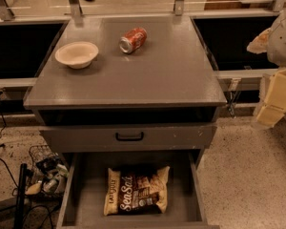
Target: Pick brown chip bag from middle drawer and place on counter
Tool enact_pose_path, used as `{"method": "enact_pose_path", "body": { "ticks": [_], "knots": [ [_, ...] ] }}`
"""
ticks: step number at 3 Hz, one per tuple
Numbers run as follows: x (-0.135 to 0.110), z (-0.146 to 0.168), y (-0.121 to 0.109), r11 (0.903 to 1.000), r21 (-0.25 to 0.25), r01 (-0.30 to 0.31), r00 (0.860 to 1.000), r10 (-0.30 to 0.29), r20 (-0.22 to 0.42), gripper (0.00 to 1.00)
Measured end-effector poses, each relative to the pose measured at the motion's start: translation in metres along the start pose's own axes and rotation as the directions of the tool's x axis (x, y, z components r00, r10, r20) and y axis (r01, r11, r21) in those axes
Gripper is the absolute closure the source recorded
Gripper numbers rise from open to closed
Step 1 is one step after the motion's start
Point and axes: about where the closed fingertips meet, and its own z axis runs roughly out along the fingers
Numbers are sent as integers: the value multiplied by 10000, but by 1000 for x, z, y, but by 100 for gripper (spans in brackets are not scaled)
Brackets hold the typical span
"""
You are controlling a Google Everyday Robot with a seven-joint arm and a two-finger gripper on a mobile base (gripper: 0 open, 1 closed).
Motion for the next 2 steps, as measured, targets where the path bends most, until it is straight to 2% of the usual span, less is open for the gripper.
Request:
{"method": "enact_pose_path", "body": {
  "ticks": [1, 2],
  "knots": [
    [-2, 3, 3, 10000, -95, -30, 10000, 31, 93, 0],
    [-7, 15, 12, 9987, -499, -115, 9992, 134, 377, 0]
  ]
}}
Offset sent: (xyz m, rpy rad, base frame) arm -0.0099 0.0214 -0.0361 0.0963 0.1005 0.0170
